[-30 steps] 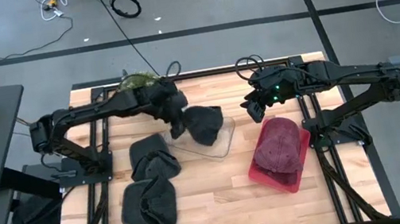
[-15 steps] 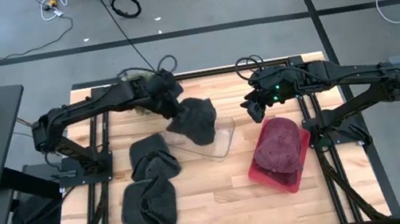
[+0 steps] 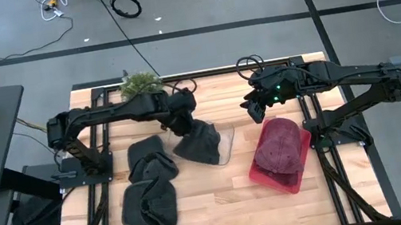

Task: Pick & Place hat
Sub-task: Put the top black cap into the transparent bin

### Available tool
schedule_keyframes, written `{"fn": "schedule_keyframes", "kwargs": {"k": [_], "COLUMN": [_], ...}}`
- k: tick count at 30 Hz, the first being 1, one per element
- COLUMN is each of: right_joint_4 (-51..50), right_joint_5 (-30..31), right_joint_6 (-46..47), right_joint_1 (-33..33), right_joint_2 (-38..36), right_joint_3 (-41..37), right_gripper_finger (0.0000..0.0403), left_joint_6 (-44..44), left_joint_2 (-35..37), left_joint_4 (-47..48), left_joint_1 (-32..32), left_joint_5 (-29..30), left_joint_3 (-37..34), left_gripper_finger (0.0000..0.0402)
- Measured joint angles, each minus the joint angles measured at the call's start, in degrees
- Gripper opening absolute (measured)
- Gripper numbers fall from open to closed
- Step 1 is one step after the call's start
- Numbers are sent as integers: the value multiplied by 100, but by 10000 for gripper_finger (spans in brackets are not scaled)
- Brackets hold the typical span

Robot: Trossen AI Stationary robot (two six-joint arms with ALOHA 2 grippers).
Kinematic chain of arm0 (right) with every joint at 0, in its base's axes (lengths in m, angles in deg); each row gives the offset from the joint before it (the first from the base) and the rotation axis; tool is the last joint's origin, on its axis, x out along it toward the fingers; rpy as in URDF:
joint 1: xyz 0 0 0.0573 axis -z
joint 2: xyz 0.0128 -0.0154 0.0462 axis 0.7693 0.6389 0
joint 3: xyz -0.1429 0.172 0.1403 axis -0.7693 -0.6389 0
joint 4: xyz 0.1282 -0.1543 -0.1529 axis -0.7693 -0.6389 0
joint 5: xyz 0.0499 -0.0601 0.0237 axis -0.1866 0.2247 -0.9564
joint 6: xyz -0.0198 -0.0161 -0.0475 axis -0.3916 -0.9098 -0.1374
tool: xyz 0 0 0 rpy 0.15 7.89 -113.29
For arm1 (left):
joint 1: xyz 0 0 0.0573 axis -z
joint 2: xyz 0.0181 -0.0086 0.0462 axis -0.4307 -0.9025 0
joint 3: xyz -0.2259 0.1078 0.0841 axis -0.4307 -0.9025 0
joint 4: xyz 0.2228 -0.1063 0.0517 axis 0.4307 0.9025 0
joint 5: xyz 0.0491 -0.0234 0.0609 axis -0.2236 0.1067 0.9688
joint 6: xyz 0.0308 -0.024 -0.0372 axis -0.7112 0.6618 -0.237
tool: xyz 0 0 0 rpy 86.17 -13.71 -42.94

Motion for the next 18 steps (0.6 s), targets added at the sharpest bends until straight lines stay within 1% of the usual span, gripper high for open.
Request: {"fn": "schedule_keyframes", "kwargs": {"k": [4, 13, 18], "right_joint_4": [0, 0, -3], "right_joint_5": [-2, -2, -7], "right_joint_6": [-47, -275, -398], "right_joint_1": [0, 0, 0], "right_joint_2": [0, 0, 0], "right_joint_3": [0, 0, 0], "right_gripper_finger": [164, 164, 164], "left_joint_6": [227, 470, 499], "left_joint_2": [0, 0, -129], "left_joint_4": [213, 897, 951], "left_joint_1": [-130, -440, -660], "left_joint_5": [-144, -92, -128], "left_joint_3": [0, 0, -13], "left_gripper_finger": [11, 11, 11]}}
